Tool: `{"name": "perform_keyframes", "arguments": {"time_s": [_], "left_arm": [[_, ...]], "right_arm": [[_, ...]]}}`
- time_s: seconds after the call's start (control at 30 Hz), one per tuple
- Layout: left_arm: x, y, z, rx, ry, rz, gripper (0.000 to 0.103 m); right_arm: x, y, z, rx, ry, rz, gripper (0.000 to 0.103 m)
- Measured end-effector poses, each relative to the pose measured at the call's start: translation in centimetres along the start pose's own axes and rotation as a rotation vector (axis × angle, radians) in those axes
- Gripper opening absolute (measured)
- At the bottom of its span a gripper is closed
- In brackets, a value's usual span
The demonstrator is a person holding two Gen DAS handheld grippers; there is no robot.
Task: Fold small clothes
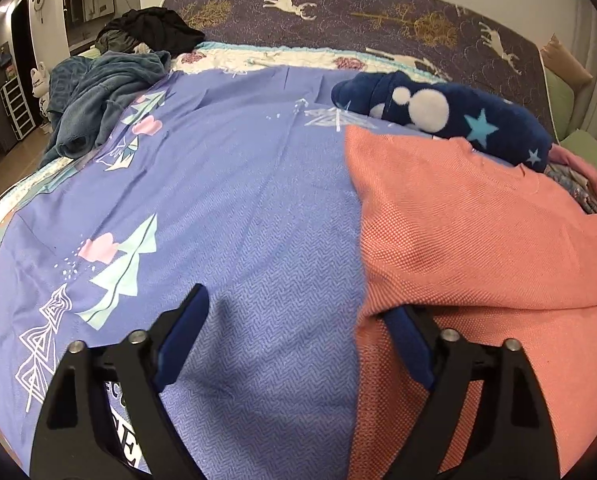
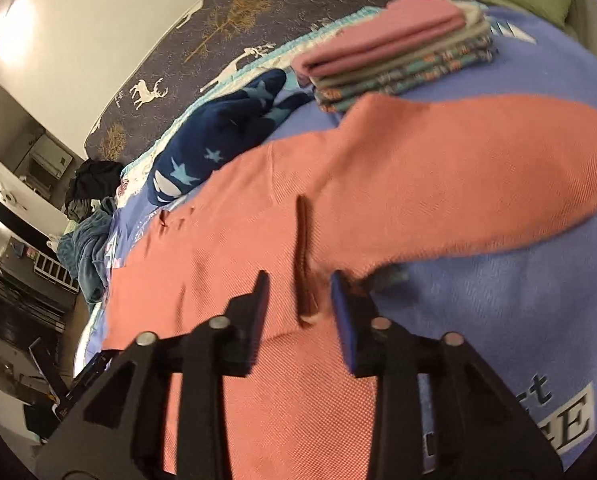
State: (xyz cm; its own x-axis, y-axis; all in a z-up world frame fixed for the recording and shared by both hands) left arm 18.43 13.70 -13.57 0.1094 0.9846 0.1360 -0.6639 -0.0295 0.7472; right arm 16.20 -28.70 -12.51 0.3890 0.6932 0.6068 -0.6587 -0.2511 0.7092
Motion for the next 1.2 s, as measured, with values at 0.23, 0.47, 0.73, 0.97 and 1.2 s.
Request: {"name": "perform_keyframes", "arguments": {"time_s": [0.23,0.47,0.73,0.97,1.2], "left_arm": [[0.4,0.7,-0.6,0.001,0.029,-0.039,0.075],[0.5,4.6,1.5,-0.128,0.149,-0.202,0.017],[-6.5,-3.1,3.6,0.038,-0.043,-0.239,0.018],[-6.3,-3.2,3.8,-0.01,-0.009,-0.286,0.018],[-6.7,-2.9,3.8,-0.009,-0.059,-0.233,0.019]], "right_arm": [[0.8,0.1,0.0,-0.016,0.076,-0.056,0.05],[4.9,0.7,-1.5,-0.05,0.273,-0.005,0.036],[5.2,-5.2,-4.9,0.109,0.273,-0.049,0.031],[3.3,-2.8,-4.8,0.078,0.309,-0.015,0.031],[-5.2,4.8,1.9,-0.134,-0.006,0.0,0.041]]}}
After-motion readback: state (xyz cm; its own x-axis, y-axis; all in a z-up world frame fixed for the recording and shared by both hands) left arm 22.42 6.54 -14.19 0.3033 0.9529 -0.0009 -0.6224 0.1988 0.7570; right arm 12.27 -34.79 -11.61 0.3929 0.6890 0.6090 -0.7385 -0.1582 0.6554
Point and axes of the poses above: each gripper's, at about its wrist camera, not at the fingertips, and y roughly against the way its jaws point, x to its left, z to its top, the point moved 7 cm from there along -y, roughly the way its jaws point, and after that the axes turned 15 degrees about -y, right-handed, at the moved point
